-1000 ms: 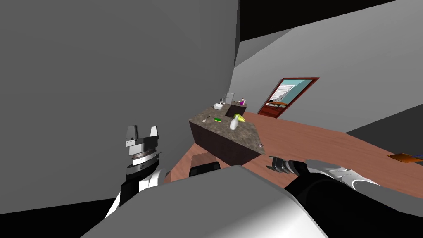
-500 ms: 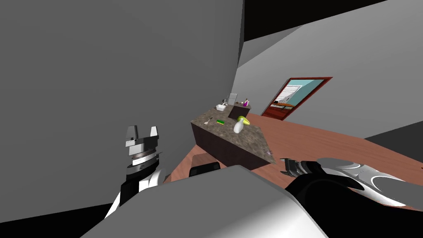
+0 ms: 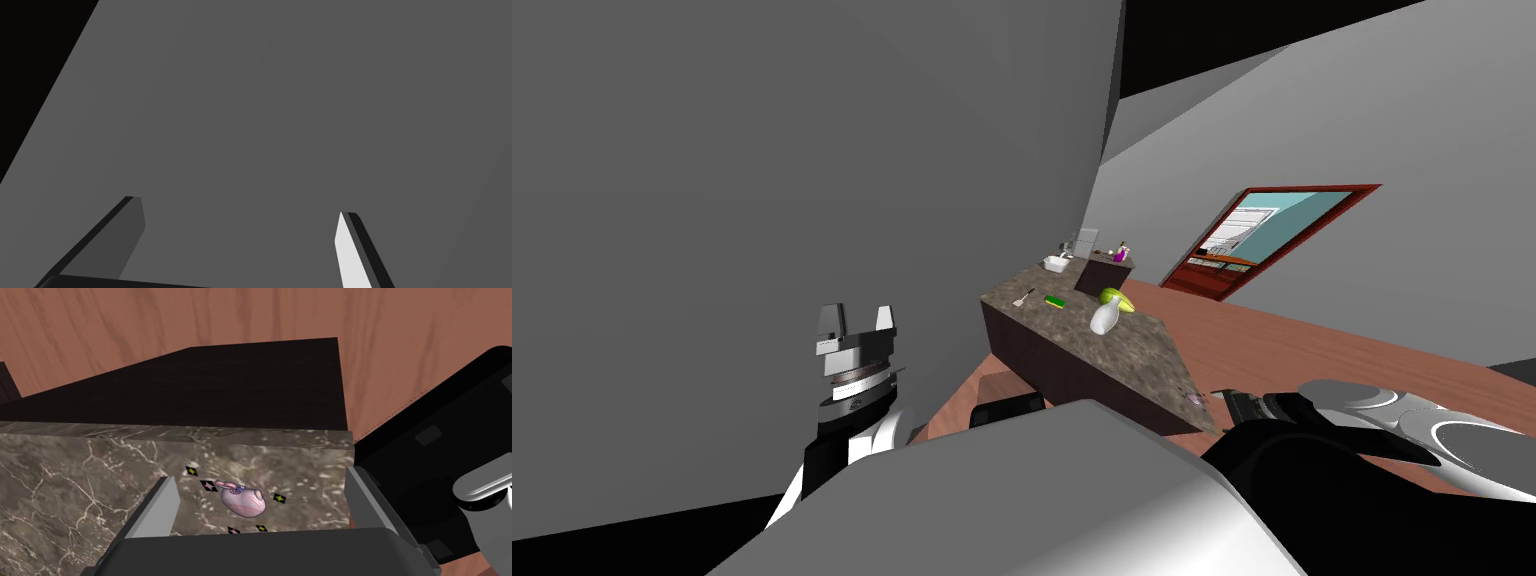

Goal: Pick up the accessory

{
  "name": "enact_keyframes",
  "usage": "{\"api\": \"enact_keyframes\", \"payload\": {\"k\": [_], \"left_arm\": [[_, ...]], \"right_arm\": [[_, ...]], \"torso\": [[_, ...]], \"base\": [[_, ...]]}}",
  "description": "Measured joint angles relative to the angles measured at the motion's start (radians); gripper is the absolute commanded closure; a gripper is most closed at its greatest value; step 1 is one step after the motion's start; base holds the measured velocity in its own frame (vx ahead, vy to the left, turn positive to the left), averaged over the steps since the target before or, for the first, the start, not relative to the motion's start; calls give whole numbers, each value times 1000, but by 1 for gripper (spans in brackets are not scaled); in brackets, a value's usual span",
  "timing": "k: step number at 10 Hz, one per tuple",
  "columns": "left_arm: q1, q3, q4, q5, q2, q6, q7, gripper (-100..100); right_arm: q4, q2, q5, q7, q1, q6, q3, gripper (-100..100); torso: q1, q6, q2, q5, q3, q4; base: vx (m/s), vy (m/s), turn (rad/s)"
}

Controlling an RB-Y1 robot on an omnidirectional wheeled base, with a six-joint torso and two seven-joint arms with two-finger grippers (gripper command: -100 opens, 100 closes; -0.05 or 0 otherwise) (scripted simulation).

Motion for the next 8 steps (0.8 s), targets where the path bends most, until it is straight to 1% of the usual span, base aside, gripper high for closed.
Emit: {"api": "enact_keyframes", "payload": {"k": [1, 2, 3, 4, 5, 6, 8], "left_arm": [[0, 0, 0, 0, 0, 0, 0, 0], [0, 0, 0, 0, 0, 0, 0, 0], [0, 0, 0, 0, 0, 0, 0, 0], [0, 0, 0, 0, 0, 0, 0, 0], [0, 0, 0, 0, 0, 0, 0, 0], [0, 0, 0, 0, 0, 0, 0, 0], [0, 0, 0, 0, 0, 0, 0, 0]], "right_arm": [[0, -2, 2, 0, 0, -2, 1, 0], [0, -2, 2, 0, 0, -1, 1, -100], [11, 17, 12, 2, -15, 1, 11, -100], [-2, 33, 7, 8, 3, 21, 7, -100], [6, 53, 14, 13, -8, 31, 14, -100], [8, 55, 15, 14, -10, 32, 15, 100], [8, 55, 15, 14, -9, 31, 15, 100]], "torso": [[0, 1, 5, 0, 2, 1], [1, 2, 10, 0, 5, 2], [0, 2, 12, 0, 7, 3], [-2, 2, 13, -1, 7, 3], [-2, 2, 13, -1, 8, 3], [-1, 2, 13, 0, 8, 3], [0, 1, 13, 0, 8, 3]], "base": [[17, -2, -5], [13, -18, 69], [11, -38, 91], [8, -47, 70], [3, -22, 14], [0, 0, 0], [0, 0, 0]]}}
